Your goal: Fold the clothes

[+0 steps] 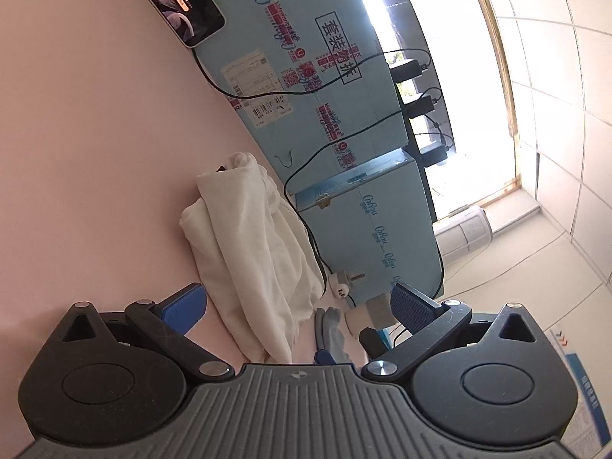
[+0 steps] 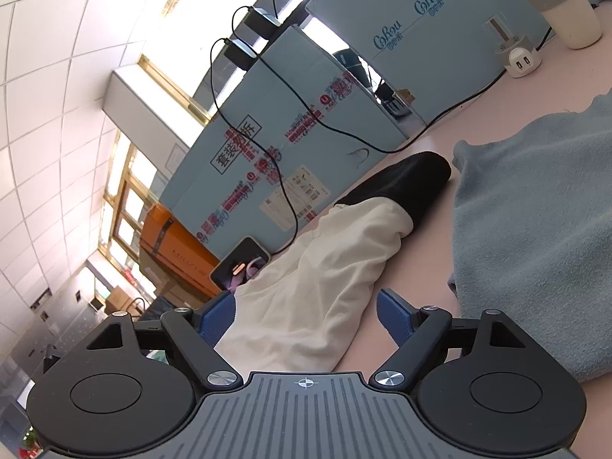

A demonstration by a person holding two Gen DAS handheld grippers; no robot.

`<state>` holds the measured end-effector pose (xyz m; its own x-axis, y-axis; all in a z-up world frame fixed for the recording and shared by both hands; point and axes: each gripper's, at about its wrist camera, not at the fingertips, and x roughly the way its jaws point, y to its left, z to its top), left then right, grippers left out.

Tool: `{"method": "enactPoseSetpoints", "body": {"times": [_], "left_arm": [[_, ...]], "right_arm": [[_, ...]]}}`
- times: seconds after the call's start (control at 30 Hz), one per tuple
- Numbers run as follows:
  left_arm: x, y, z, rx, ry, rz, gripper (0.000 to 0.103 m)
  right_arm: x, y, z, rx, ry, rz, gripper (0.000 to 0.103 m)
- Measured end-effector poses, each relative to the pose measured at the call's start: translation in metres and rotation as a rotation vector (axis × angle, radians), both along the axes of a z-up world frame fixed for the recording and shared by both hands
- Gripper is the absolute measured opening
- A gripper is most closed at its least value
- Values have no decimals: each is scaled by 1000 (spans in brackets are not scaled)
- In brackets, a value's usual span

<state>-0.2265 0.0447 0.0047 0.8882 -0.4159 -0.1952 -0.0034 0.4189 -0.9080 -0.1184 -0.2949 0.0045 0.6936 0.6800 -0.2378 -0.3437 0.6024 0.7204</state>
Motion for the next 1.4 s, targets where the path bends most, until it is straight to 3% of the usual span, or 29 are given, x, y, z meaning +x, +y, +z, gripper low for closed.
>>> {"method": "enactPoseSetpoints", "body": {"times": [0.1, 0.2, 0.3, 0.43, 0.63, 0.73, 0.93, 1.07, 1.27, 1.4], "left_arm": [[0, 2, 0, -44, 15, 7, 103], [4, 1, 2, -36, 40, 3, 103], [7, -3, 5, -5, 68, -8, 103], [9, -4, 6, 11, 79, -11, 103], [8, 2, 3, -21, 74, -23, 103], [10, 3, 3, -23, 82, -35, 103], [11, 4, 2, -24, 75, -54, 103], [10, 9, -2, -59, 54, -56, 103], [11, 10, -4, -69, 30, -54, 103], [10, 10, -4, -65, 20, -55, 103]], "right_arm": [[-12, 5, 11, -30, -16, 44, 83], [-39, 22, 28, -201, -137, 113, 83], [-69, 54, 42, -555, -256, 150, 83], [-103, 89, 41, -956, -481, 216, 82], [-111, 124, 16, -1427, -751, 245, 82], [-108, 133, 6, -1598, -852, 348, 82], [-99, 151, -5, -1755, -992, 486, 82], [-92, 165, -5, -1785, -1004, 550, 82], [-93, 177, -7, -1816, -1020, 518, 82], [-99, 178, -8, -1813, -1010, 523, 72]]}}
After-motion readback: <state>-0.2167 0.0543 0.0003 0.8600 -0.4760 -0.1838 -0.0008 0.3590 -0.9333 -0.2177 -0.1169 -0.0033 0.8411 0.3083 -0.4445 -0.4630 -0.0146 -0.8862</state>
